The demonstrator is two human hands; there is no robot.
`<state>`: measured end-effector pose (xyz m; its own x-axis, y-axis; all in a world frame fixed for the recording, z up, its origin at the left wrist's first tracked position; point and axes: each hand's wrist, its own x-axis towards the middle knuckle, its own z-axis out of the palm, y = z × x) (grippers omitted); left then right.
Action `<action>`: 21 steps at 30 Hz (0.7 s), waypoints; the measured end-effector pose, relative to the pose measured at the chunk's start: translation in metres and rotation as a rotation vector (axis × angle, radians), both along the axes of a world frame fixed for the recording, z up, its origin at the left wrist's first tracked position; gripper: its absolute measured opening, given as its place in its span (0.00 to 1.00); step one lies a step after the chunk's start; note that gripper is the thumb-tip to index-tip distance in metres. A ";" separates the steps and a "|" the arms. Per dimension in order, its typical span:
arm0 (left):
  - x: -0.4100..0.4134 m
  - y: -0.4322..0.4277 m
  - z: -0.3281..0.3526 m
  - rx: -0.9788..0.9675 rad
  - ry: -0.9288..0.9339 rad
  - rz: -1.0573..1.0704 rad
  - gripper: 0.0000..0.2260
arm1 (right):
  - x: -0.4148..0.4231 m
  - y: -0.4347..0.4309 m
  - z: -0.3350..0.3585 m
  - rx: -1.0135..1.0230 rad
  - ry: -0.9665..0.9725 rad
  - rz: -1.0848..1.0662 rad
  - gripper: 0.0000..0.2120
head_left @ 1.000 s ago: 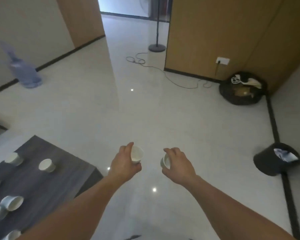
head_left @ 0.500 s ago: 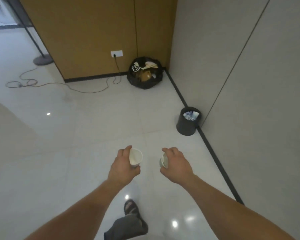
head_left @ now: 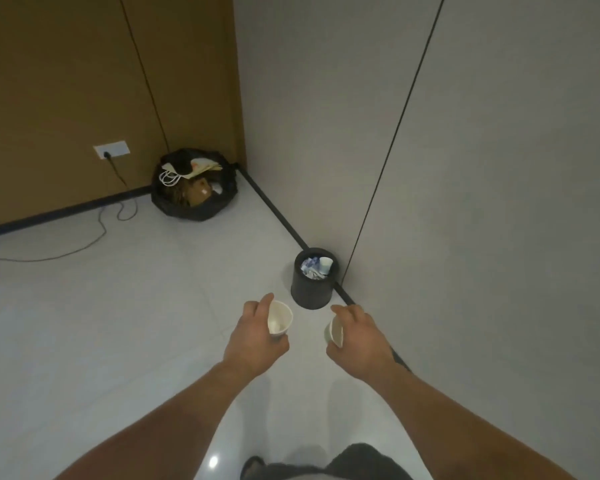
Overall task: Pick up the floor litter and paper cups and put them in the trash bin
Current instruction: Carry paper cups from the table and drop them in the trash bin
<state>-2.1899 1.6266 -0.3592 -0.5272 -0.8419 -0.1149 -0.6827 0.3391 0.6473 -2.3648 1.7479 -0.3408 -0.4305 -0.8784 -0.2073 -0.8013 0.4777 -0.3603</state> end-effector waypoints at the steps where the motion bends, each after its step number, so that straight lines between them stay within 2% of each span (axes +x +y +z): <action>1: -0.009 -0.013 -0.002 0.011 -0.011 -0.005 0.37 | -0.008 -0.008 -0.001 0.013 -0.004 -0.013 0.33; 7: -0.068 -0.079 -0.019 0.034 -0.016 -0.039 0.38 | -0.073 -0.070 -0.008 0.018 -0.013 -0.074 0.34; 14: -0.163 -0.165 -0.040 0.045 -0.030 -0.046 0.38 | -0.164 -0.169 -0.036 0.017 -0.047 -0.021 0.35; 21: -0.246 -0.235 -0.069 0.093 -0.076 0.022 0.39 | -0.250 -0.246 -0.067 0.101 -0.082 0.039 0.34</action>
<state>-2.4362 1.3917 -0.4277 -0.4957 -0.8368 -0.2326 -0.7378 0.2644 0.6211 -2.6147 1.5017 -0.4078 -0.3746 -0.8669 -0.3289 -0.7898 0.4842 -0.3766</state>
